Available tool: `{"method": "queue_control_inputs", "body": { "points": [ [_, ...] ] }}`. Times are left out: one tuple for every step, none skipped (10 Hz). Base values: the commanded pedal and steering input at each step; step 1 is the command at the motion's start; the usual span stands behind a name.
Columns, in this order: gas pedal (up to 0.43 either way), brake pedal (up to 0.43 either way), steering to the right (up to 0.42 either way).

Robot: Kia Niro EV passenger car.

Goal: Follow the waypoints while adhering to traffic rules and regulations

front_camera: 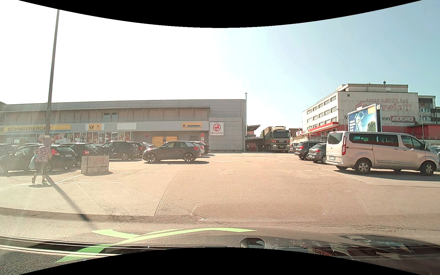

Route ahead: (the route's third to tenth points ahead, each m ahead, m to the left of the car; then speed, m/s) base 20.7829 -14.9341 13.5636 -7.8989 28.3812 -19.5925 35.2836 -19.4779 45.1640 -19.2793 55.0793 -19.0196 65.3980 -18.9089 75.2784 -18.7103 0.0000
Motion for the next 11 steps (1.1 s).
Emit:
{"method": "queue_control_inputs", "body": {
  "points": [
    [0.000, 0.402, -0.055],
    [0.000, 0.402, -0.055],
    [0.000, 0.402, -0.055],
    [0.000, 0.402, -0.055],
    [0.000, 0.396, -0.055],
    [0.000, 0.396, -0.055],
    [0.000, 0.396, -0.055],
    [0.000, 0.396, -0.055],
    [0.000, 0.396, -0.055],
    [0.000, 0.396, -0.055],
    [0.000, 0.396, -0.055]
  ]
}}
